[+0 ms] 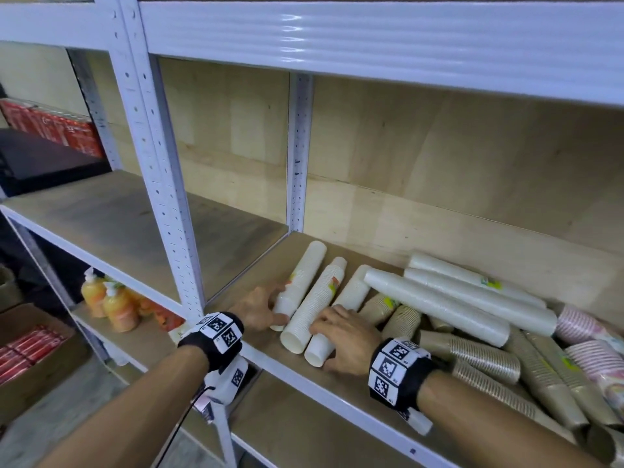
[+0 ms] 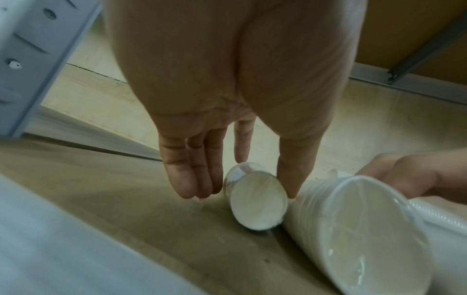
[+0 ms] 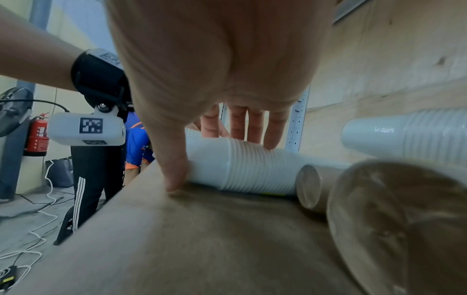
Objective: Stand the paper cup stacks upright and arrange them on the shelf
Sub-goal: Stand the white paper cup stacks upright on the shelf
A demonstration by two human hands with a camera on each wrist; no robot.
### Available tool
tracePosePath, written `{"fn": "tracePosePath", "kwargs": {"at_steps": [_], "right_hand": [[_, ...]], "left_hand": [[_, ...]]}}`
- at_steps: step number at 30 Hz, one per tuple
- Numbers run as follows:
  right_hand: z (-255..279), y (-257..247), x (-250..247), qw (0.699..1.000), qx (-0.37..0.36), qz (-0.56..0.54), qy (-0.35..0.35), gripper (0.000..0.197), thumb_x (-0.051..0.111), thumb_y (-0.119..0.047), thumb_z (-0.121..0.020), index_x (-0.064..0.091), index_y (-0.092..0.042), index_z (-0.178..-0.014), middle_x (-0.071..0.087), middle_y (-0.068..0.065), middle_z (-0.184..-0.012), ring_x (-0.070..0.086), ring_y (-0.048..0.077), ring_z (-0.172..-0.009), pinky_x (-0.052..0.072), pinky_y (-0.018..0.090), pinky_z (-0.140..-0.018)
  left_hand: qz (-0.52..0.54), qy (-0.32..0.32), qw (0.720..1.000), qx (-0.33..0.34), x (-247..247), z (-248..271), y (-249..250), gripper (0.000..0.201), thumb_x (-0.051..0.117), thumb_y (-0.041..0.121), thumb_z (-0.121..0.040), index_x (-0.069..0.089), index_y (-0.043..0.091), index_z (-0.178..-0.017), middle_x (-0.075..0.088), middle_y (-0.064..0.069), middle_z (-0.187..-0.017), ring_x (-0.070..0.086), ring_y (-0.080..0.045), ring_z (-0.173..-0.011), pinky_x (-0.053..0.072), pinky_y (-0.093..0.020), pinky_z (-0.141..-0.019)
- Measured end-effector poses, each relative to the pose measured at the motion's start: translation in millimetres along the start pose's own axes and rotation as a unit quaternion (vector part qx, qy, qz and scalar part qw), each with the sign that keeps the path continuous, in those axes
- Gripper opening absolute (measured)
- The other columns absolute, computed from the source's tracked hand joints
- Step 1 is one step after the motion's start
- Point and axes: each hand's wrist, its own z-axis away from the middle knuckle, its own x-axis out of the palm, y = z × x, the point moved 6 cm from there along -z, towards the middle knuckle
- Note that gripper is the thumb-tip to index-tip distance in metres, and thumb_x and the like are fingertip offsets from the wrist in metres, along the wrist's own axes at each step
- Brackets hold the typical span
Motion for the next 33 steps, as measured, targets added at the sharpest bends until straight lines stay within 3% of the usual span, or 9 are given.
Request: {"fn": "tracePosePath", "kwargs": {"at_steps": [7, 13, 18, 20, 24, 30, 33], "right_hand": [[4, -4, -4, 0.999, -0.015, 0.027, 0.019, 0.045, 0.065, -0.04, -0.079, 0.053, -0.022, -0.118, 0.046, 0.0, -0.124, 0.043, 0.02, -0.115, 0.04, 0.037, -0.096], [9, -6, -29, 0.997, -0.031, -0.019, 0.068, 0.042, 0.061, -0.034, -0.076, 0.052, -0.019, -0.114, 0.051, -0.003, -0.121, 0.046, 0.016, -0.113, 0.039, 0.028, -0.093], [13, -4, -76, 0.987, -0.006, -0.092, 0.133, 0.029, 0.062, -0.026, -0.08, 0.046, -0.019, -0.104, 0.059, -0.004, -0.098, 0.055, 0.015, -0.084, 0.036, 0.026, -0.065], [12, -3, -92, 0.983, -0.004, -0.097, 0.153, 0.031, 0.061, -0.024, -0.082, 0.046, -0.02, -0.109, 0.062, -0.004, -0.099, 0.058, 0.016, -0.079, 0.042, 0.028, -0.06], [5, 13, -119, 0.979, 0.017, -0.081, 0.186, 0.046, 0.059, -0.019, -0.085, 0.047, -0.019, -0.129, 0.064, 0.002, -0.116, 0.064, 0.021, -0.088, 0.053, 0.032, -0.067], [2, 46, -161, 0.959, 0.103, -0.099, 0.244, 0.046, 0.056, -0.024, -0.089, 0.045, -0.017, -0.133, 0.061, 0.006, -0.123, 0.062, 0.027, -0.099, 0.046, 0.029, -0.073], [4, 61, -182, 0.942, 0.137, -0.13, 0.278, 0.046, 0.058, -0.025, -0.088, 0.047, -0.015, -0.131, 0.065, 0.007, -0.114, 0.062, 0.027, -0.097, 0.049, 0.03, -0.075]], "left_hand": [[-0.021, -0.006, 1.0, -0.006, 1, 2, 9, 0.081, 0.078, 0.028, -0.074, 0.04, 0.025, -0.146, 0.06, -0.002, -0.127, 0.059, -0.018, -0.106, 0.049, -0.028, -0.086], [-0.052, 0.03, 0.998, -0.005, -20, 8, 27, 0.068, 0.074, 0.025, -0.077, 0.045, 0.018, -0.138, 0.061, -0.007, -0.123, 0.06, -0.024, -0.102, 0.052, -0.033, -0.081], [-0.057, 0.099, 0.993, 0.019, -52, 18, 55, 0.067, 0.071, 0.031, -0.076, 0.045, 0.021, -0.136, 0.063, -0.008, -0.109, 0.062, -0.024, -0.091, 0.048, -0.028, -0.07], [-0.049, 0.124, 0.99, 0.035, -63, 21, 70, 0.063, 0.07, 0.031, -0.076, 0.047, 0.018, -0.134, 0.063, -0.006, -0.107, 0.06, -0.022, -0.089, 0.047, -0.027, -0.071], [-0.018, 0.161, 0.985, 0.065, -84, 22, 99, 0.049, 0.069, 0.024, -0.077, 0.058, 0.014, -0.124, 0.066, -0.003, -0.106, 0.061, -0.017, -0.089, 0.047, -0.023, -0.07], [0.01, 0.21, 0.97, 0.12, -102, 19, 132, 0.044, 0.068, 0.018, -0.077, 0.064, 0.019, -0.121, 0.061, -0.006, -0.12, 0.06, -0.022, -0.104, 0.047, -0.026, -0.074], [0.021, 0.235, 0.963, 0.132, -112, 15, 145, 0.042, 0.069, 0.015, -0.079, 0.065, 0.019, -0.12, 0.063, -0.006, -0.122, 0.06, -0.022, -0.106, 0.051, -0.03, -0.08]]}}
